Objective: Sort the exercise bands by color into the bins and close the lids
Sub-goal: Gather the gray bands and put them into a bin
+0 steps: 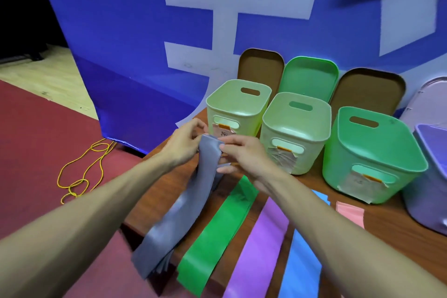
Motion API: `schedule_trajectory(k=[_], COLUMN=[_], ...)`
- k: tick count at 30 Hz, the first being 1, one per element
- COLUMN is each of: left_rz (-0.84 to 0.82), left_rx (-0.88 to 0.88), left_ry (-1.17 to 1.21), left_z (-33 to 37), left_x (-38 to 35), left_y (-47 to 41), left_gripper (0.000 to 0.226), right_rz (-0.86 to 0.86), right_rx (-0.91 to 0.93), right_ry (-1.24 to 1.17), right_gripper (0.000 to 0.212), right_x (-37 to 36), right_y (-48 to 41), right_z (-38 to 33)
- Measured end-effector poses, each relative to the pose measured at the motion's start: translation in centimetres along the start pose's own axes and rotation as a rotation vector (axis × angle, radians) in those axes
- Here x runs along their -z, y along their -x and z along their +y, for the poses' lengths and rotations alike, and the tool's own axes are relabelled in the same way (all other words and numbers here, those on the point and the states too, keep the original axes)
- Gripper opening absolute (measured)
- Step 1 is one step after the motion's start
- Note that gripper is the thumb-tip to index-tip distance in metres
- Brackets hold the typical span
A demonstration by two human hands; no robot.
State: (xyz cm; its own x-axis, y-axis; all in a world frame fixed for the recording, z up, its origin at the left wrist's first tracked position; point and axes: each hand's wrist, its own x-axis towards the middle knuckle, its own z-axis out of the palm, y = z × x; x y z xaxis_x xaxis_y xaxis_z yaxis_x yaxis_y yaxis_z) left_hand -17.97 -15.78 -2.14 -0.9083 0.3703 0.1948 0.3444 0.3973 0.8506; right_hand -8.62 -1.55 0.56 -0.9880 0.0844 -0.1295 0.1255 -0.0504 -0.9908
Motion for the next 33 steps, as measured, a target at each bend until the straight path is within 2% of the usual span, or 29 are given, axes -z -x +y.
schedule_trajectory(k=[4, 7, 10, 13, 16, 22, 27, 30, 33], left_rz=[0.013, 0.013, -0.021, -0.043, 0.002, 0.126, 0.136, 0.135, 0.131], left_rx=[-0.064, -0.054, 0.026, 0.014, -0.008, -0.033, -0.051, -0.067, -0.066], left_ry=[-0.068, -0.069, 0.076, 0.097, 0.142, 0.377, 0.543, 0.557, 0.565], left_z=[4.0, 6.8, 9.6, 12.7, 15.8, 21.1, 25.4, 26.4, 25.1], left_x=[1.4, 2.2, 3.1, 3.5, 3.2, 2.1, 0.9, -1.1, -4.1], left_y=[1.1, 1.9, 2.4, 2.5, 2.1, -1.4, -5.9, -8.5, -10.4], left_gripper=[0.007, 0.025, 0.038, 0.021, 0.014, 0.01, 0.012, 0.014, 0.017], right_rz=[0.026, 0.017, 0.006, 0.047, 0.115, 0.286, 0.309, 0.348, 0.458], right_rx=[0.025, 0.077, 0.136, 0.204, 0.277, 0.454, 0.596, 0.617, 0.537], right_ry=[-0.161, -0.242, -0.377, -0.467, -0.505, -0.678, -0.863, -0.879, -0.768], right_gripper=[0.014, 0.012, 0.015, 0.017, 0.019, 0.017, 0.023, 0.022, 0.02], right_x=[0.6, 1.4, 2.7, 4.3, 6.0, 10.5, 14.3, 15.9, 17.1], right_y=[2.5, 4.3, 5.9, 6.9, 7.3, 5.5, 2.8, 1.2, -0.6], right_z=[-2.5, -4.6, -7.5, -10.4, -12.9, -17.6, -20.6, -21.3, -19.5])
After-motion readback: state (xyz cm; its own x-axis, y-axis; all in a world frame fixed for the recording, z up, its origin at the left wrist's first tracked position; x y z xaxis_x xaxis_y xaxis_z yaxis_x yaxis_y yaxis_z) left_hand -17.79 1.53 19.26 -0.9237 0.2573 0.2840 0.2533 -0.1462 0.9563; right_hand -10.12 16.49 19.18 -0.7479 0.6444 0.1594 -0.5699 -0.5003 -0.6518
